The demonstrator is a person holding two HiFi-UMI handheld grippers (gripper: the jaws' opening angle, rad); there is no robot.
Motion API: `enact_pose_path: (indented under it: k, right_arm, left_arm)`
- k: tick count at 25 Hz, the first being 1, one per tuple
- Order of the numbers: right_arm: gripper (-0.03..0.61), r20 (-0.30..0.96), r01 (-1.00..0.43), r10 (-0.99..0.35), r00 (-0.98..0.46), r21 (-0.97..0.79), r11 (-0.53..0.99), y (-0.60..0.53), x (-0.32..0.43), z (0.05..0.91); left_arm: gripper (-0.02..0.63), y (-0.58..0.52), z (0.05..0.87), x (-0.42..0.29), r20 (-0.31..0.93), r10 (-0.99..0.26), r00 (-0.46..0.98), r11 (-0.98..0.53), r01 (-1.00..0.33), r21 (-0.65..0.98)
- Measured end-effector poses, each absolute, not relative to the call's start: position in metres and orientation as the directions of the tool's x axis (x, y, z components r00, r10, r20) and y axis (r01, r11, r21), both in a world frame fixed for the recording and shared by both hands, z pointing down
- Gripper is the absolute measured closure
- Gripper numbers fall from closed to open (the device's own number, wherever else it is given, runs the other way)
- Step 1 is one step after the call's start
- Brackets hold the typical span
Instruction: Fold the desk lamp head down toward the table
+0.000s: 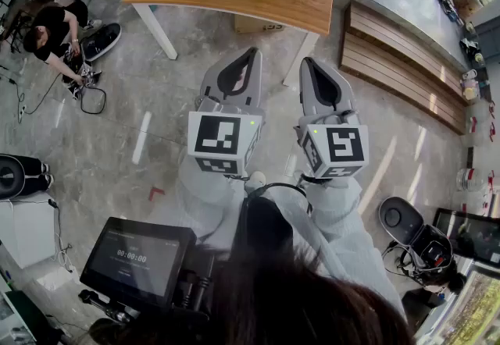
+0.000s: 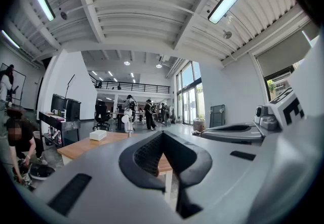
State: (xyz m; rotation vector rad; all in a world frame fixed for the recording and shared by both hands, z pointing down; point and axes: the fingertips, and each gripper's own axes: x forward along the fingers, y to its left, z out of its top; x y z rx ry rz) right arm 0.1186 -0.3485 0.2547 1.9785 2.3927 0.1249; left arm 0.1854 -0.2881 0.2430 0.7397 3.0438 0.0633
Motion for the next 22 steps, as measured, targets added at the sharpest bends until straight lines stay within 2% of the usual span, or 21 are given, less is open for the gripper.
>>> enact_pose_path:
  k: [22]
  right_arm:
    - [0.577,0.03,0.982,0.984,-0.177,0.07,0.175,-0.3489,0.1209,0.2486]
  left_arm:
    - [0.613,-0.286,0.2385,0.1869,0.008,0.474,-0.88,0.879,0.474,0.046]
